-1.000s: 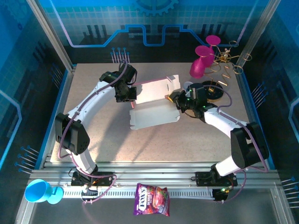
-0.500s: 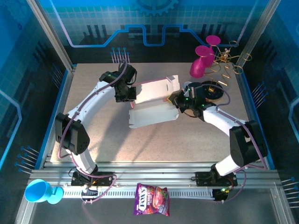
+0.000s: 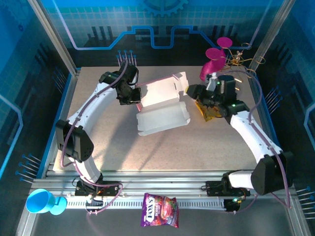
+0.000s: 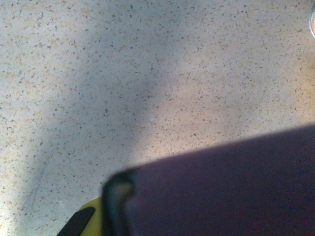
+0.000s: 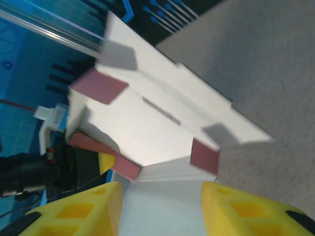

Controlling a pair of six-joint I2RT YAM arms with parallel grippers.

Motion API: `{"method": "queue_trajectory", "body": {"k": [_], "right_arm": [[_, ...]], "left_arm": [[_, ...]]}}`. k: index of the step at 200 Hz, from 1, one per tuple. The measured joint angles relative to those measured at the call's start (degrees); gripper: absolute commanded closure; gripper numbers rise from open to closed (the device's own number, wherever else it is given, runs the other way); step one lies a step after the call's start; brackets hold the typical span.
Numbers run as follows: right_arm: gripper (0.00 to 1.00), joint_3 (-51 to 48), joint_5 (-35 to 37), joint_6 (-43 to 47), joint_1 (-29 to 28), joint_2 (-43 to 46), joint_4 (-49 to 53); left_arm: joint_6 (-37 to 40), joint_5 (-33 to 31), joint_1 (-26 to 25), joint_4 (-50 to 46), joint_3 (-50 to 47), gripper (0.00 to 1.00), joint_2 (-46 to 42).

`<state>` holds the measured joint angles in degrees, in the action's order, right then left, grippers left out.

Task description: Fold the paper box

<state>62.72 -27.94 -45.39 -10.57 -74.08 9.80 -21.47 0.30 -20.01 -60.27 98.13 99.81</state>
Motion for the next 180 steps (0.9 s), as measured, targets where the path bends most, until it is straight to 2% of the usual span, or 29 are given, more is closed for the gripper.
{"method": "queue_trajectory", "body": {"k": [22,57,96,133,180], "right_arm": [[0.52,3.54,-2.49,8.11,3.21,0.04,2.29],[0.43,12.63,-2.93,24.13,3.13,-6.38,10.01],[0.45,18.88,-1.22,36.20,2.75,-12.85,17.79],[0.54,22.01,0.13,41.20,1.25,-15.89,20.57],[0.75,22.60,3.93,43.17,-2.08,-17.75,21.73]], "left_arm": [[1.44,1.46,0.74,-1.70,1.01,1.00,0.35],[2.84,3.50,0.79,-3.48,3.69,1.00,1.84],[3.72,4.74,0.79,-4.63,4.74,1.00,2.73],[3.74,5.60,0.79,-5.49,4.94,1.00,3.30],[3.74,5.62,0.79,-5.53,5.38,1.00,3.72]]}}
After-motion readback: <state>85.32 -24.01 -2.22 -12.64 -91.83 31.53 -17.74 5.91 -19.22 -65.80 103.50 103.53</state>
